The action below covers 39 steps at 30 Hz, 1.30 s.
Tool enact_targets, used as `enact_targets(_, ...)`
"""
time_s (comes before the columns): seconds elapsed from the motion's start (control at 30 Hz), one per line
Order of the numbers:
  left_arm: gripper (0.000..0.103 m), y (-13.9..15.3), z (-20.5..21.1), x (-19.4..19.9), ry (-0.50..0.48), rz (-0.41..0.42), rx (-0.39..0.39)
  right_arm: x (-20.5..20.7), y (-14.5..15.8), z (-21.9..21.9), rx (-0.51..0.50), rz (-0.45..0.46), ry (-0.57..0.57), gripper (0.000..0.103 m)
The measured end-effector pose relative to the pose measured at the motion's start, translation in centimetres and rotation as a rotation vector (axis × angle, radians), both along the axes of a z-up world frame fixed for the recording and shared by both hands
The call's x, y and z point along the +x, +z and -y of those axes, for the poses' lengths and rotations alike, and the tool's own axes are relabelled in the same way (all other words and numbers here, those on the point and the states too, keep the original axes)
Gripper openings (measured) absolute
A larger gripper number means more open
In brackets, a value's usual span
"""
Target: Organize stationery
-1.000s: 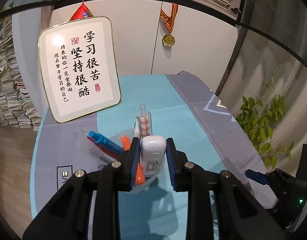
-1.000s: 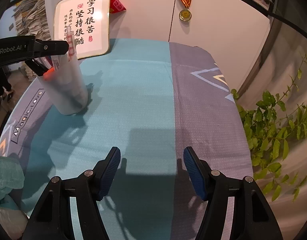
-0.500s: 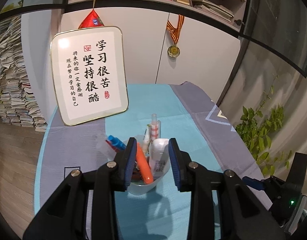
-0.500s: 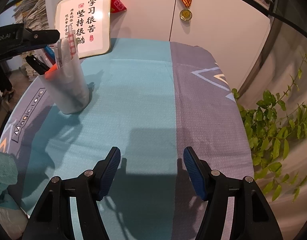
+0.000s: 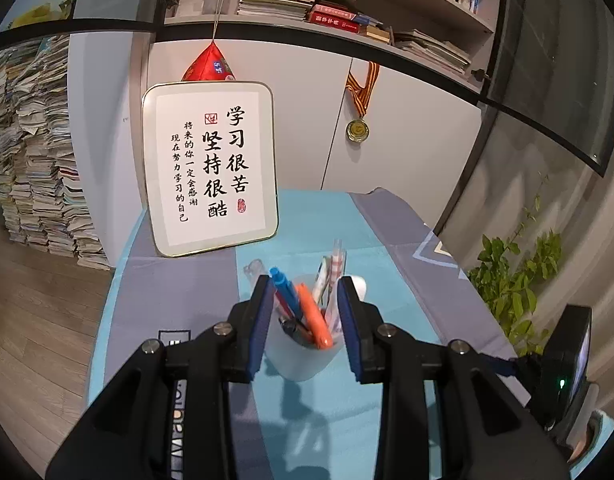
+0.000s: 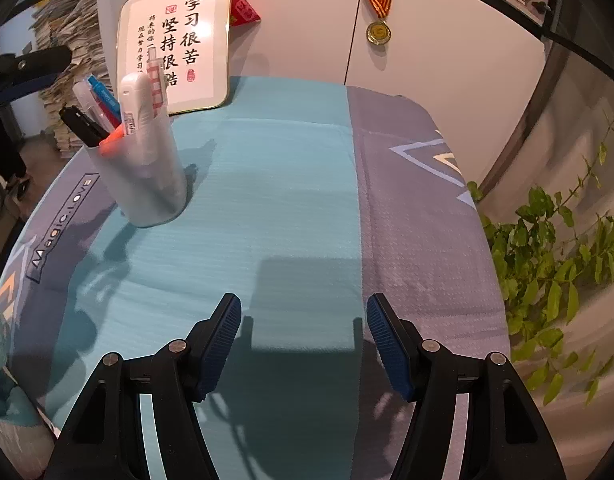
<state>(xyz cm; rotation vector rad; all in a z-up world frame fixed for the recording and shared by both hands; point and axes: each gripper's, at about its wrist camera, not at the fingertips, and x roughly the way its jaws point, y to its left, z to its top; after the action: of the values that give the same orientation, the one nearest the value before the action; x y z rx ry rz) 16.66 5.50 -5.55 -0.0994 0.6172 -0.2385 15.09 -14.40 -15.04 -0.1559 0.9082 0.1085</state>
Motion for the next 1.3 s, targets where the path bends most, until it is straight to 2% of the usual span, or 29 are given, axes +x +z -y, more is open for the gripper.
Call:
enact_targets(0.13, 0.033, -0.5, 0.0, -0.7, -0.005, 0.001, 0.01, -0.2, 0.2, -0.3, 0.0, 0.01, 0.003, 0.066)
enact_targets(0.43, 0.051, -0.5, 1.3, -3.5, -0.03, 0.045, 0.042, -0.9, 3.2, 0.8, 0.072, 0.109, -0.083, 0.066)
enact_targets(0.57, 0.057, -0.2, 2.1, -4.6, -0.018, 0.079, 0.082, -2.1, 5.2, 0.9, 0.098, 0.181, -0.094, 0.066)
enact_targets(0.83, 0.06, 0.2, 3.2, -6.8, -0.031, 0.082, 0.086, -6.2, 9.7, 1.4, 0.128, 0.359, -0.114, 0.066)
enact_targets(0.87, 0.061, 0.5, 3.4, -7.3, -0.036, 0.092, 0.086, -6.9, 10.2, 1.4, 0.125, 0.384, -0.117, 0.069)
enact_targets(0.9, 0.062, 0.7, 3.6, -7.8, -0.041, 0.101, 0.085, -7.5, 10.7, 1.4, 0.118, 0.41, -0.122, 0.078)
enact_targets(0.97, 0.063, 1.1, 4.0, -8.8, -0.052, 0.121, 0.083, -8.7, 11.3, 1.4, 0.108, 0.451, -0.139, 0.083)
enact_targets(1.3, 0.071, 2.8, 4.7, -12.5, -0.071, 0.193, 0.079, -12.8, 13.3, 0.9, 0.1, 0.525, -0.133, 0.083)
